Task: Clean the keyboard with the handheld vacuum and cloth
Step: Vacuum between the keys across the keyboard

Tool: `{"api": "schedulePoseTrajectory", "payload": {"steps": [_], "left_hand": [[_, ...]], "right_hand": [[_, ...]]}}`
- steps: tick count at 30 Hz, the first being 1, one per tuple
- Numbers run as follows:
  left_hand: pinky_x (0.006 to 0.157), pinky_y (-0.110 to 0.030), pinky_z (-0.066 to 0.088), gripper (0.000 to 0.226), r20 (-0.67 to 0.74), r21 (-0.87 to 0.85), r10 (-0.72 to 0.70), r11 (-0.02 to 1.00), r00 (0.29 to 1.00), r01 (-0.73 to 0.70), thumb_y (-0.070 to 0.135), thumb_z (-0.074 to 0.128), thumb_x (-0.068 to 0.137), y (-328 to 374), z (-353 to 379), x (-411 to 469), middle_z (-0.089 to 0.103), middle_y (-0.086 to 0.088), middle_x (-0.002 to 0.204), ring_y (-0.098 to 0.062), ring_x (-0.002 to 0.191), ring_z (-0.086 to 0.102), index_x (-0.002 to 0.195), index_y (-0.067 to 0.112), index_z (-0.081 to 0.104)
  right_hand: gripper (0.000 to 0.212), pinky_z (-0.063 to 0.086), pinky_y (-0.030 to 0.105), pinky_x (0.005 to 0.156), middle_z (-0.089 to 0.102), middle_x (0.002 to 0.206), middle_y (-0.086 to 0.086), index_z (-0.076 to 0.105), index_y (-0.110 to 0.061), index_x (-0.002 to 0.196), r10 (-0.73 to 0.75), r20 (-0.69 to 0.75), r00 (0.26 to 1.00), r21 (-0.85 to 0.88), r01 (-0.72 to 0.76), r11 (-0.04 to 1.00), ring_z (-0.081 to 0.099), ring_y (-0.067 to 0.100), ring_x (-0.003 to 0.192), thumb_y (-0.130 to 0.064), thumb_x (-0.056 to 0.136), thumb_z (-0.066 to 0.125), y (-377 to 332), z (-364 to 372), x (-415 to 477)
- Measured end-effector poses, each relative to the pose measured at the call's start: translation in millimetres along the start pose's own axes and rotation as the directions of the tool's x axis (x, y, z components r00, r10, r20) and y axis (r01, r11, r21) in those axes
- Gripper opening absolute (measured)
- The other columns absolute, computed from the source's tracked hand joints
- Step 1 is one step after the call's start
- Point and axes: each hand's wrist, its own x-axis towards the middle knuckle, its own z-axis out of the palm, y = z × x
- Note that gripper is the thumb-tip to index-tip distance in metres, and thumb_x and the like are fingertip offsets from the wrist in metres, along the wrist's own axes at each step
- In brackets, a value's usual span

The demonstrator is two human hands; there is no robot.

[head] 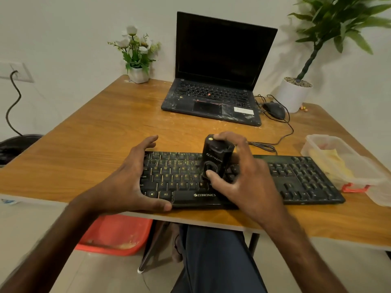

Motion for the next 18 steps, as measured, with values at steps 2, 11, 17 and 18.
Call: {"api": "schedulePoseTrajectory", "payload": {"steps": [2, 11, 17, 18], "left_hand": [[0.121, -0.039, 0.029, 0.149, 0.015, 0.007, -0.016, 1.0, 1.0, 0.016, 0.068, 0.092, 0.038, 1.4, -4.2, -1.5, 0.015, 0.021, 0.158, 0.007, 0.141, 0.025, 0.149, 0.057, -0.006], [0.119, -0.033, 0.032, 0.154, -0.005, 0.083, -0.034, 0.996, 0.999, 0.034, 0.074, 0.09, 0.035, -3.7, -8.7, -10.1, 0.022, 0.021, 0.156, 0.002, 0.141, 0.032, 0.15, 0.055, -0.011], [0.117, -0.035, 0.035, 0.151, -0.026, 0.098, -0.02, 0.995, 0.999, 0.023, 0.08, 0.086, 0.036, -6.1, -7.9, -10.8, 0.025, 0.025, 0.15, 0.002, 0.137, 0.036, 0.15, 0.055, -0.01], [0.116, -0.034, 0.036, 0.151, -0.027, 0.098, -0.02, 0.995, 0.999, 0.022, 0.079, 0.087, 0.037, -6.1, -8.0, -10.8, 0.025, 0.026, 0.149, 0.003, 0.136, 0.036, 0.15, 0.055, -0.009]], "right_hand": [[0.072, 0.059, 0.019, 0.057, 0.063, 0.11, -0.004, 0.029, -0.043, 0.135, -0.005, -0.02, 1.0, -0.05, 0.004, 0.999, 0.069, 0.006, 0.077, -0.027, 0.083, 0.076, 8.1, -3.9, 9.0], [0.073, 0.059, 0.022, 0.055, 0.064, 0.116, -0.002, 0.028, -0.042, 0.136, -0.091, 0.1, 0.991, -0.031, 0.095, 0.995, 0.069, 0.006, 0.074, -0.025, 0.084, 0.077, 12.0, 0.9, 35.2], [0.072, 0.057, 0.019, 0.053, 0.063, 0.118, -0.002, 0.032, -0.039, 0.137, -0.126, 0.09, 0.988, -0.018, 0.128, 0.992, 0.069, 0.006, 0.074, -0.022, 0.084, 0.078, 12.1, 3.0, 38.8], [0.071, 0.058, 0.02, 0.054, 0.063, 0.119, 0.0, 0.032, -0.038, 0.137, -0.167, 0.116, 0.979, -0.041, 0.173, 0.984, 0.069, 0.007, 0.075, -0.023, 0.084, 0.077, 10.7, 3.7, 37.2]]}}
